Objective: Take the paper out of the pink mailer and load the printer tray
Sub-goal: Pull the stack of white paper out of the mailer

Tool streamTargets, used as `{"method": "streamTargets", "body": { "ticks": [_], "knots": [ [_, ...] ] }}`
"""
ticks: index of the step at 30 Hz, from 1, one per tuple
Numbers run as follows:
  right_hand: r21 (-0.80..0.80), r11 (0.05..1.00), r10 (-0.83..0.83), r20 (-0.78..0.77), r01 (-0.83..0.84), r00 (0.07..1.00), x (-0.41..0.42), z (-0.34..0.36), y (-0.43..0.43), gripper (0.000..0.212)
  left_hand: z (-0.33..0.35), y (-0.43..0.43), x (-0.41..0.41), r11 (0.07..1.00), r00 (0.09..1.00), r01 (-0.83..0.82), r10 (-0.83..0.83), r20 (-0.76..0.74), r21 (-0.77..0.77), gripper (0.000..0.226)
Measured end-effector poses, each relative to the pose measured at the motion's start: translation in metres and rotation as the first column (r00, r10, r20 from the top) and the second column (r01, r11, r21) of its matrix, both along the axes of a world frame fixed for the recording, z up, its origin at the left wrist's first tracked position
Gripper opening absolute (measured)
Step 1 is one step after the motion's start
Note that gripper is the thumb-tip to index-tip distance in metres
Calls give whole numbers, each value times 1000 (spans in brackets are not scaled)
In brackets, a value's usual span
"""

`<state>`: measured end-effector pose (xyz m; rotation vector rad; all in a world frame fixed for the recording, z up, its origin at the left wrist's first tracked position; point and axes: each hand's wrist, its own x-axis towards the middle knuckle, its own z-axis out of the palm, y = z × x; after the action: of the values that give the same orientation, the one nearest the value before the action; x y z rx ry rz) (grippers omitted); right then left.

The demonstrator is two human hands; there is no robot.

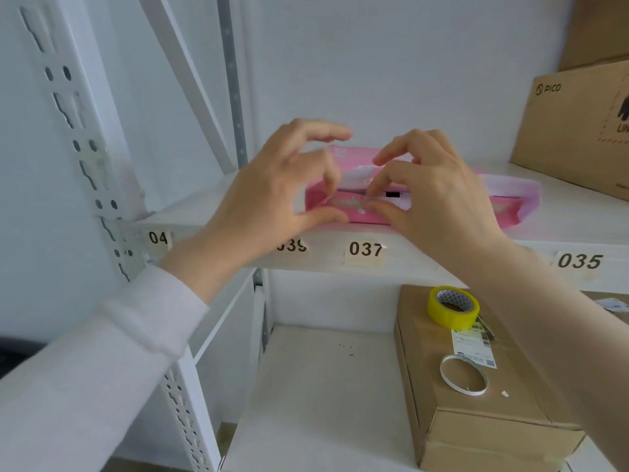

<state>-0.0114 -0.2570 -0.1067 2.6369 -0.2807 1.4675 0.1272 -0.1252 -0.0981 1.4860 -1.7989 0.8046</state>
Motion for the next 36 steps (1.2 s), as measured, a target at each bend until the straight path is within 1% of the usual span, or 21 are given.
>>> {"method": "streamTargets", "body": {
  "ticks": [1,2,3,5,7,10,13,16,19,23,25,27,28,29,31,33,36],
  "knots": [
    [14,1000,7,4,-7,1000,0,0,0,13,-5,1,2,998,990,-54,56,128,-18,22],
    [18,1000,13,4,-13,1000,1,1,0,13,-10,0,5,994,973,-105,109,205,-30,19],
    [16,1000,15,0,-15,1000,1,1,-1,13,-13,0,7,988,961,-150,154,229,-37,18],
    [8,1000,17,-4,-17,1000,1,1,-1,15,-14,0,12,981,965,-186,192,181,-50,17],
    [5,999,32,2,-32,999,-1,2,-2,15,-13,-1,15,978,967,-195,205,153,-80,10],
    [-4,999,46,4,-46,999,-2,2,-1,18,-11,-4,16,975,960,-203,217,179,-92,10],
    [-17,999,48,4,-48,999,-3,0,0,12,-9,-2,18,976,956,-201,214,201,-85,8],
    [-55,997,44,-13,-45,999,-8,-3,-2,10,-5,5,25,979,960,-199,204,191,-44,5],
    [-98,994,48,17,-46,999,-12,-9,-1,15,-3,10,28,982,963,-189,180,202,25,4],
    [-179,984,26,33,-20,999,-13,-23,5,15,-5,8,17,986,971,-167,161,176,20,16],
    [-196,980,21,-19,-24,1000,-16,-27,5,14,-9,3,9,985,970,-170,170,175,-12,23],
    [-191,980,42,-69,-54,997,-21,-29,2,18,-12,-4,1,980,964,-195,200,178,-45,25],
    [-182,982,46,-58,-56,997,-25,-29,1,21,-14,-7,-2,976,961,-211,218,172,-55,22],
    [-173,984,35,-14,-37,999,-31,-29,-2,22,-15,-10,-5,972,959,-228,234,161,-56,19],
    [-158,986,-38,106,55,994,-43,-28,-11,21,-15,-14,-10,966,958,-254,258,129,-41,21],
    [-145,977,-132,182,160,974,-54,-25,-22,17,-15,-16,-13,965,959,-260,261,107,-23,24],
    [-148,966,-186,186,214,965,-61,-22,-30,16,-13,-17,-18,964,960,-265,262,102,17,33]
  ]
}}
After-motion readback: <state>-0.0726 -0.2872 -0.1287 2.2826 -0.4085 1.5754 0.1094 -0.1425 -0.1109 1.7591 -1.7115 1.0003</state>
